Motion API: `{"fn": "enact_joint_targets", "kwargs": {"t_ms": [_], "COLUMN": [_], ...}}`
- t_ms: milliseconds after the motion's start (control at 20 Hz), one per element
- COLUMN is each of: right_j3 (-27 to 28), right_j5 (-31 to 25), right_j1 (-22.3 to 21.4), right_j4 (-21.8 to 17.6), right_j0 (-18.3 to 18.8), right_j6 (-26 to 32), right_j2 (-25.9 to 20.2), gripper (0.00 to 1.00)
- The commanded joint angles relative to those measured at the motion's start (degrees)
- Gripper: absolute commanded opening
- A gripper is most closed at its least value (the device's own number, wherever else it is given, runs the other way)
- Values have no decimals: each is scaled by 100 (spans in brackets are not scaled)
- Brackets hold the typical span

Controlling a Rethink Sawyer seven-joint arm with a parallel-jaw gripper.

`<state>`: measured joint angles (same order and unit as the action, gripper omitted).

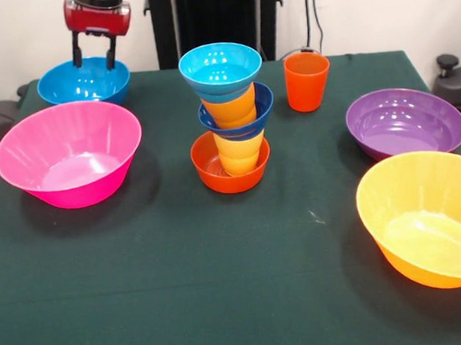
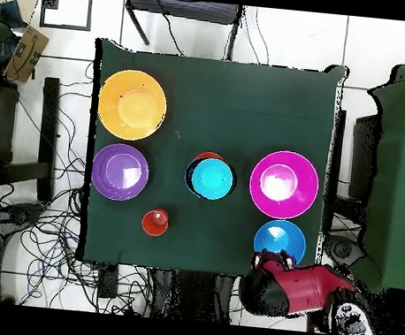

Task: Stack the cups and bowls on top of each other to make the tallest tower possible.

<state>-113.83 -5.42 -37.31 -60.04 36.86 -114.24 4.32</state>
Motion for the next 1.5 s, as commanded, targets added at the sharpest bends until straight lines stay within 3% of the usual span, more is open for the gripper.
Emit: {"fn": "enact_joint_targets", "kwargs": {"t_ms": [50,400,950,1150,1500], "right_j3": [-369,-656,-729,-666,-12], "right_j5": [-454,-576,-406,-290,279], "right_j1": [-129,-124,-93,-68,224], "right_j4": [290,355,315,224,-90], "right_j0": [273,862,894,790,-170], "right_j6": [311,592,265,111,-584], "right_j2": [-1063,-1810,-2051,-1949,-840], "gripper": [100,100,100,100,100]}}
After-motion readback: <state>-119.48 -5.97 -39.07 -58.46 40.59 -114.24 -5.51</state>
